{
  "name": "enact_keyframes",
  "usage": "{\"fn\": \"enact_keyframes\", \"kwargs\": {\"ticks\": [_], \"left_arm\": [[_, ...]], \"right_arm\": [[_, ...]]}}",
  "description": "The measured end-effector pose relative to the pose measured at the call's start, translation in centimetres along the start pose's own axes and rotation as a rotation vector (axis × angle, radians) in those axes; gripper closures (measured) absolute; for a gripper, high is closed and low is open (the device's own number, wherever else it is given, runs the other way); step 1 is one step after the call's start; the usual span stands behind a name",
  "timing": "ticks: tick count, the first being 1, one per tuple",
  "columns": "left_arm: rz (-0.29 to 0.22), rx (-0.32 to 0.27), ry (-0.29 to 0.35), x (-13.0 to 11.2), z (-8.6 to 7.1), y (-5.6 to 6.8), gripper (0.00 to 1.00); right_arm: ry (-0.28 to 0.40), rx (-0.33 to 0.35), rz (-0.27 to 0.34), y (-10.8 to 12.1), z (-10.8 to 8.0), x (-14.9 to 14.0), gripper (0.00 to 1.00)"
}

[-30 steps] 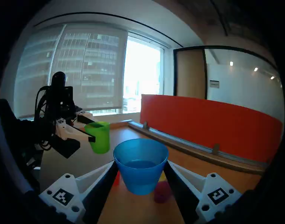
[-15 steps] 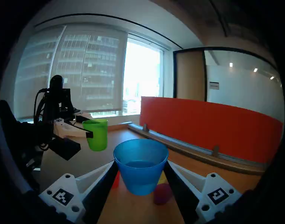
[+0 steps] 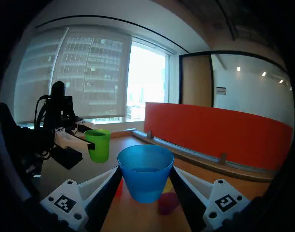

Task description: Pour water

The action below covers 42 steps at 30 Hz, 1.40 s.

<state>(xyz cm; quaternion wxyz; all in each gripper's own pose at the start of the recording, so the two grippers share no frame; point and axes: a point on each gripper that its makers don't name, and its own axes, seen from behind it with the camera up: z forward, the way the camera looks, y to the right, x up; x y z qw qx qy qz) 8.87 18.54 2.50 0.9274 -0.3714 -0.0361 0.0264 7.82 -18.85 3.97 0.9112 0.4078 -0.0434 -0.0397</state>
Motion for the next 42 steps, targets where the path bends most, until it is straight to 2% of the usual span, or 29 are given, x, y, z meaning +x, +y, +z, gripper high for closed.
{"fn": "enact_keyframes", "kwargs": {"ticks": [11, 20, 29, 42], "left_arm": [[-0.002, -0.035, -0.005, -1.5, -0.1, 1.0, 0.14], [-0.003, -0.068, -0.017, -2.6, -0.3, 1.8, 0.14], [-0.012, -0.079, -0.021, -3.3, -0.2, 2.1, 0.13], [-0.016, -0.120, -0.017, -3.8, 0.1, 2.7, 0.14]], "right_arm": [[0.034, 0.027, -0.017, -1.0, 1.0, 0.4, 0.12], [0.072, 0.036, -0.034, -1.2, 2.3, 2.0, 0.12], [0.085, 0.055, -0.054, -1.6, 3.3, 3.4, 0.12], [0.099, 0.094, -0.154, -2.6, 4.8, 5.8, 0.12]]}}
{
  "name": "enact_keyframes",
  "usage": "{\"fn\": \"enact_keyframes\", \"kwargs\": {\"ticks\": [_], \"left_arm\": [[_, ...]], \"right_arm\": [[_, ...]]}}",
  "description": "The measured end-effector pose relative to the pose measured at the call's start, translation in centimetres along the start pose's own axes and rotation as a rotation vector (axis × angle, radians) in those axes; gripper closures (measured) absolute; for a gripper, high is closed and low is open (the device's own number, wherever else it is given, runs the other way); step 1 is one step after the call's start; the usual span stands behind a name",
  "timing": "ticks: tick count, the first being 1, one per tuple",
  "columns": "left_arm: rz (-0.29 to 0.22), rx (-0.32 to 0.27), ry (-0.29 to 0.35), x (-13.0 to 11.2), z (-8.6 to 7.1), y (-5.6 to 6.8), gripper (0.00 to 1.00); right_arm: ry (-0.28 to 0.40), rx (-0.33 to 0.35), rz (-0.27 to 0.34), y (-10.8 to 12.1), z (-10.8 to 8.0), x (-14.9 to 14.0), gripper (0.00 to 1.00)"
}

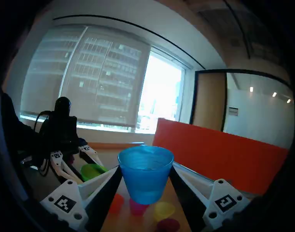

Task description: Pour water

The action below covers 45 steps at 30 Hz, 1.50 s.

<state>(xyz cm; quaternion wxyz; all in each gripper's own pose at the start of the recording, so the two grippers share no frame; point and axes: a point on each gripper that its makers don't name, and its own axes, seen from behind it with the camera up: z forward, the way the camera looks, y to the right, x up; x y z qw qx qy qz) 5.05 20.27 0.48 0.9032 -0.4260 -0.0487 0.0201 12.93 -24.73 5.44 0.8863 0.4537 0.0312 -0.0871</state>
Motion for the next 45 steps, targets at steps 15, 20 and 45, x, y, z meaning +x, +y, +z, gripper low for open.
{"fn": "enact_keyframes", "kwargs": {"ticks": [15, 20, 45], "left_arm": [[-0.005, -0.036, 0.003, -0.2, 0.2, 0.3, 0.14], [-0.006, -0.036, 0.004, -0.3, 0.2, 0.0, 0.14], [0.009, -0.041, 0.028, -0.5, -0.2, 0.1, 0.14]], "right_arm": [[0.014, 0.054, -0.167, -1.5, 1.9, 1.5, 0.12], [0.021, 0.068, -0.224, -1.9, 2.6, 1.8, 0.12], [0.037, 0.076, -0.457, -2.4, 4.3, 2.8, 0.12]]}}
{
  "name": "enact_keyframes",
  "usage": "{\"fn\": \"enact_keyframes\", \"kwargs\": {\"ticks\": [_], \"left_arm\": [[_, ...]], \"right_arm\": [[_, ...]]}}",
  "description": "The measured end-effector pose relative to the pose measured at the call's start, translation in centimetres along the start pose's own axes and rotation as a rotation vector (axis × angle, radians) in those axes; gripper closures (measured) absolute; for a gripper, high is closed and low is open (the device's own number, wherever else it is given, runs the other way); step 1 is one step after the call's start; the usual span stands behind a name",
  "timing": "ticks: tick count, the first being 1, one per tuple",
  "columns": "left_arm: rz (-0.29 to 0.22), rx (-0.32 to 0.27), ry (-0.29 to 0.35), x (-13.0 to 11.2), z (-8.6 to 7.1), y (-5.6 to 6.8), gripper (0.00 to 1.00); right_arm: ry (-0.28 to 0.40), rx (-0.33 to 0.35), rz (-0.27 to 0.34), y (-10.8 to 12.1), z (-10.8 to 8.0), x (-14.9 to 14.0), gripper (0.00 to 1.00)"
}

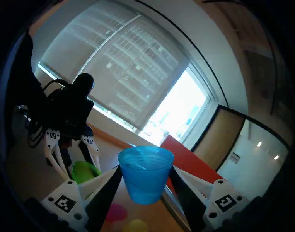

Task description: Pour water

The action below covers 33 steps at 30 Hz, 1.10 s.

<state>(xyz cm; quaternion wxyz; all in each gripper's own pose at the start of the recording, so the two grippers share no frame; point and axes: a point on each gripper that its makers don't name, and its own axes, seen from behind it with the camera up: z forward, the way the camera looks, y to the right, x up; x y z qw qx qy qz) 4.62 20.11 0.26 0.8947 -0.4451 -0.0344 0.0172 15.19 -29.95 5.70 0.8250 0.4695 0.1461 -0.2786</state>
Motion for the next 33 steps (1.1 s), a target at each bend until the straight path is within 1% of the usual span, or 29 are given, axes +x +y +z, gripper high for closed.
{"fn": "enact_keyframes", "kwargs": {"ticks": [11, 20, 23, 33], "left_arm": [[-0.003, 0.000, 0.032, 0.5, 0.0, 0.1, 0.14], [-0.002, -0.001, 0.043, 0.7, -0.1, 0.2, 0.14], [0.003, -0.004, 0.045, 0.7, -0.1, 0.3, 0.14], [0.045, -0.002, 0.049, 0.7, -0.1, 0.6, 0.14]], "right_arm": [[0.000, 0.007, -0.090, 0.1, 0.3, 0.7, 0.12], [-0.006, 0.009, -0.181, -0.1, 0.6, 1.0, 0.12], [-0.008, 0.008, -0.207, 0.0, 0.7, 1.0, 0.12], [-0.026, 0.002, -0.274, 0.2, 0.9, 0.9, 0.12]]}}
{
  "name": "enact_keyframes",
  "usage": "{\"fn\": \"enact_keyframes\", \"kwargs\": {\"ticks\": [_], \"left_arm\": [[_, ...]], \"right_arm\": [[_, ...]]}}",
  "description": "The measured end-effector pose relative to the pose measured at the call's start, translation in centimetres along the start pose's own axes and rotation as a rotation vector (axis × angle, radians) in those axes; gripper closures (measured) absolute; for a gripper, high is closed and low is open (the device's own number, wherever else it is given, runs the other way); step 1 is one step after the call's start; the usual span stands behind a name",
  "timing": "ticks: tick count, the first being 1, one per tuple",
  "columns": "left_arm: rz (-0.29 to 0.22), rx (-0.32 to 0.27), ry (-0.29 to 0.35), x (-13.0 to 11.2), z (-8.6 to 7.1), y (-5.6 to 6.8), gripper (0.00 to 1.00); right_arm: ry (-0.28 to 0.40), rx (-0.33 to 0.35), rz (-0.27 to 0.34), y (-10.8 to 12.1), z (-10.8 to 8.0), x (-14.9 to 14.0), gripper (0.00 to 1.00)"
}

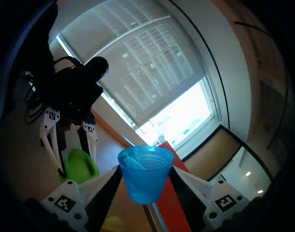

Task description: Pour water

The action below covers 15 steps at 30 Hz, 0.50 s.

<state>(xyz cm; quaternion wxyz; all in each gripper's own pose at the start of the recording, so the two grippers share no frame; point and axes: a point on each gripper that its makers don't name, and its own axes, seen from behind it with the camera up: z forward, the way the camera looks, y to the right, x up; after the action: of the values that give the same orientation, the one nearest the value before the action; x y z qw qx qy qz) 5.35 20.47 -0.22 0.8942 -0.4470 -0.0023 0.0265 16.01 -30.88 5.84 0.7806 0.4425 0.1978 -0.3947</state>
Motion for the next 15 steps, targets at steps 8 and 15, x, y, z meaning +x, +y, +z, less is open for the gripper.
{"fn": "enact_keyframes", "kwargs": {"ticks": [8, 15], "left_arm": [[0.006, -0.003, 0.005, 0.02, 0.04, 0.22, 0.14], [-0.004, -0.008, 0.018, 0.12, 0.11, 0.36, 0.14]], "right_arm": [[-0.010, -0.004, -0.055, 0.18, 0.06, -0.06, 0.12], [-0.017, -0.004, -0.097, 0.34, 0.10, 0.00, 0.12]]}}
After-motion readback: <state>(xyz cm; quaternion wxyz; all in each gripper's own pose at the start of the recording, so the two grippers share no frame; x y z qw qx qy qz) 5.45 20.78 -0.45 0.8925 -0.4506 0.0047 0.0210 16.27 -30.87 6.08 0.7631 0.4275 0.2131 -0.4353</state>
